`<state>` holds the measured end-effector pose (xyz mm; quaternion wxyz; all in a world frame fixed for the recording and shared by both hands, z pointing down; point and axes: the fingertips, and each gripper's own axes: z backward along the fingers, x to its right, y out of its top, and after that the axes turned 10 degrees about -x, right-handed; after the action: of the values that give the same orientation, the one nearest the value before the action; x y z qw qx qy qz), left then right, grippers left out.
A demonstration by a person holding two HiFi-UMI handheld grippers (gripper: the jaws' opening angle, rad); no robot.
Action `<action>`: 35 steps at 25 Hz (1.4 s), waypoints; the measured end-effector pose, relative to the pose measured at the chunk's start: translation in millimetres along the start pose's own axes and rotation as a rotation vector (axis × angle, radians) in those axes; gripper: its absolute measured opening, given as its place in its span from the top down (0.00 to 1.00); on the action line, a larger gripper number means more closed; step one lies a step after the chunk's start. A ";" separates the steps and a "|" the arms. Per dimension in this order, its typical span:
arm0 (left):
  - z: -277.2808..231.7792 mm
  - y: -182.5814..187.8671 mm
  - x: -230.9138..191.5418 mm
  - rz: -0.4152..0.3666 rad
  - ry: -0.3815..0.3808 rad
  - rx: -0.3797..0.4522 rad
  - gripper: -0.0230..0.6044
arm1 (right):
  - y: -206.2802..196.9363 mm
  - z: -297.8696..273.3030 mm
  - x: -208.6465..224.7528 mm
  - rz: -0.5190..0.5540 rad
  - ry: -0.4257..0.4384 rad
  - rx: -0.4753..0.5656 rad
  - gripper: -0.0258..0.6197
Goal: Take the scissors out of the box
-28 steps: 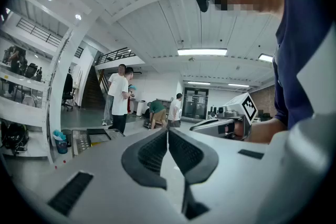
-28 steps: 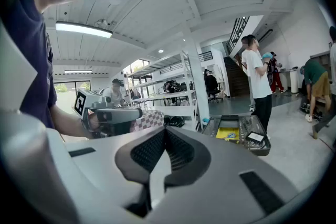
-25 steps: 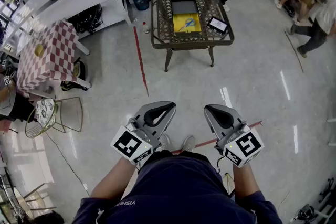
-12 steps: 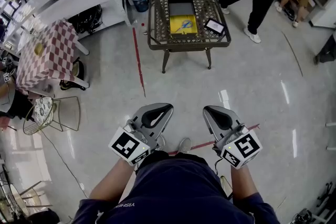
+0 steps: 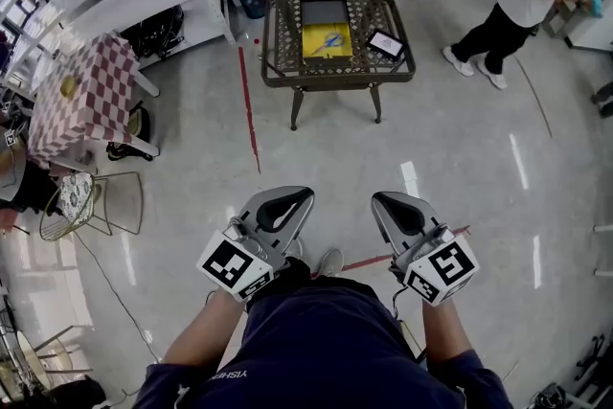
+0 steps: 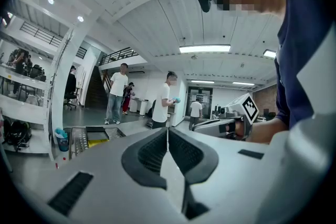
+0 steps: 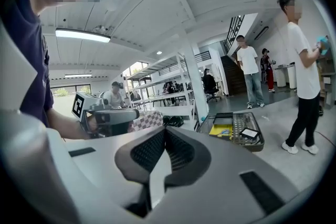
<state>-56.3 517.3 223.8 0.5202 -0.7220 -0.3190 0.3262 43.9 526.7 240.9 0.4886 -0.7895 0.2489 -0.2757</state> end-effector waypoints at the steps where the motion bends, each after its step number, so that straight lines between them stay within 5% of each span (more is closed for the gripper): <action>1: -1.2 1.7 -1.3 0.003 0.002 0.002 0.92 | 1.0 -0.3 1.9 0.000 0.001 -0.002 0.93; 16: -40.6 -0.1 -52.4 0.020 0.007 0.004 0.92 | 10.6 -47.9 44.7 0.013 0.020 -0.029 0.93; 35: -90.4 21.9 -207.3 0.032 -0.052 -0.021 0.92 | 66.0 -185.8 108.9 -0.029 -0.018 -0.069 0.93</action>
<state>-102.1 296.7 253.8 0.4987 -0.7238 -0.3242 0.3498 -11.5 310.4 270.6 0.4593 -0.8119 0.2424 -0.2668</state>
